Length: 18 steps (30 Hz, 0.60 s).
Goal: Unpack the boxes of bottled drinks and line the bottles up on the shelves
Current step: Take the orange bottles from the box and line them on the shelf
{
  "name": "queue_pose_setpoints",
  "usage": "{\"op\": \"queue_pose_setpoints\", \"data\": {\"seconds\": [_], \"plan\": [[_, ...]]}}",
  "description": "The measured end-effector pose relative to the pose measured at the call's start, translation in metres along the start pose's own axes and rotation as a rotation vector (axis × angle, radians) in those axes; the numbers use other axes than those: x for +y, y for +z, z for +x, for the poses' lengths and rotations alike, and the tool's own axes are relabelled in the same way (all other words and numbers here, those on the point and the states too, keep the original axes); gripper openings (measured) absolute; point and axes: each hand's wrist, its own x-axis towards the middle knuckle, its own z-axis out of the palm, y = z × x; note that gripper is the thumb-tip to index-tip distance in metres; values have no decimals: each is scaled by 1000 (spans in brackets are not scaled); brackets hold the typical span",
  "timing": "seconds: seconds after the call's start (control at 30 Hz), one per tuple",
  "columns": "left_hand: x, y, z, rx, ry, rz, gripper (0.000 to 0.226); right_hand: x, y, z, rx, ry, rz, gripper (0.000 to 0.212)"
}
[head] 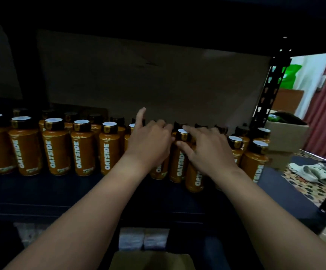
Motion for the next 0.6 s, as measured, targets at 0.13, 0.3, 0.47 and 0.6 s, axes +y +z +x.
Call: {"op": "queue_pose_setpoints", "data": {"seconds": [0.13, 0.3, 0.47, 0.6], "plan": [[1, -4, 14, -82, 6, 55, 31, 4, 1, 1, -14, -29, 64, 59], [-3, -10, 20, -153, -9, -78, 32, 6, 1, 2, -23, -74, -2, 60], [-8, -14, 22, -193, 16, -112, 37, 8, 2, 4, -10, -70, -24, 64], [-11, -16, 21, -229, 40, -100, 43, 8, 1, 1, -1, -97, -61, 88]]}}
